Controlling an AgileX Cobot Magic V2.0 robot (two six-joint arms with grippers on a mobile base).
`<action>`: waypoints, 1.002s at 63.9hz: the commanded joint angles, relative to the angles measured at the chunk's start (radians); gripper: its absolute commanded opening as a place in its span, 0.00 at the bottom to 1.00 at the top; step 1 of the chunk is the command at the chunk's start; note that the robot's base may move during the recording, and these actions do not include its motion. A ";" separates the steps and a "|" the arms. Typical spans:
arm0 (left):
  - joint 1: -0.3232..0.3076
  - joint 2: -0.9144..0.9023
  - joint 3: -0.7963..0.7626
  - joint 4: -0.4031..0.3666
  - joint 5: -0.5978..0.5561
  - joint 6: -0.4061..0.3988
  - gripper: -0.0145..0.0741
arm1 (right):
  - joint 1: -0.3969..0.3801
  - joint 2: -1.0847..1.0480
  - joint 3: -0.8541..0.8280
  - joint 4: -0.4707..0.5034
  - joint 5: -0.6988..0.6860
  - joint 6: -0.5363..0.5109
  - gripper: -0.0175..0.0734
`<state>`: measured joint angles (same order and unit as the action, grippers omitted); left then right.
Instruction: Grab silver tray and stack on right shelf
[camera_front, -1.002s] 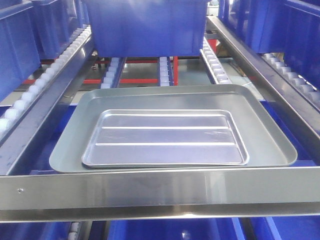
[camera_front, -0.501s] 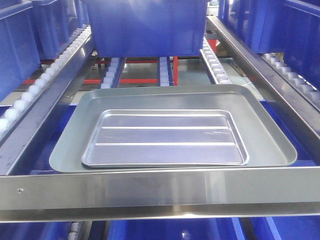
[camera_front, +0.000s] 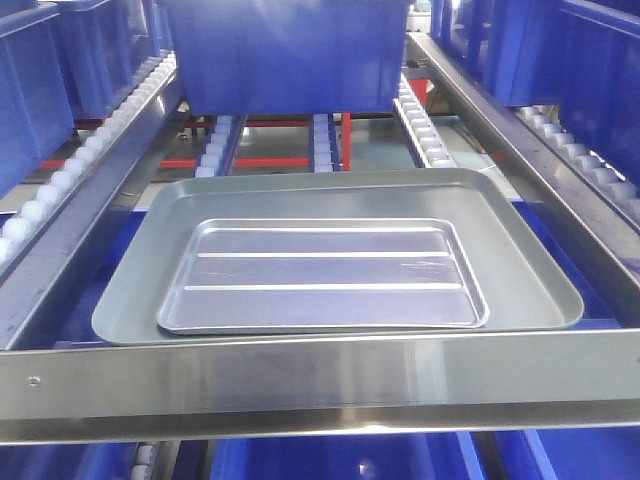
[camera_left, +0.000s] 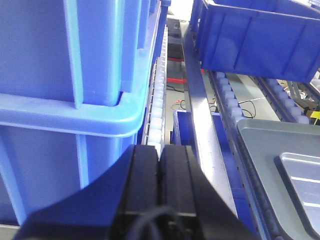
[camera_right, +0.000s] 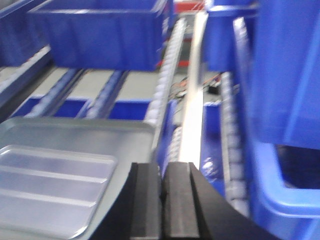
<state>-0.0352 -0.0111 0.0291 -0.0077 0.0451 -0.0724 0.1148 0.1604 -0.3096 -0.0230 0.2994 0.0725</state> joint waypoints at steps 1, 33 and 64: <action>0.002 -0.016 0.020 -0.009 -0.094 -0.002 0.06 | -0.077 -0.040 0.041 0.052 -0.203 -0.073 0.25; 0.002 -0.016 0.020 -0.009 -0.094 -0.002 0.06 | -0.214 -0.191 0.319 0.052 -0.355 -0.073 0.25; 0.002 -0.014 0.020 -0.009 -0.094 -0.002 0.06 | -0.214 -0.191 0.319 0.052 -0.355 -0.073 0.25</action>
<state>-0.0352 -0.0111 0.0291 -0.0077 0.0433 -0.0724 -0.0948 -0.0100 0.0285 0.0299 0.0408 0.0086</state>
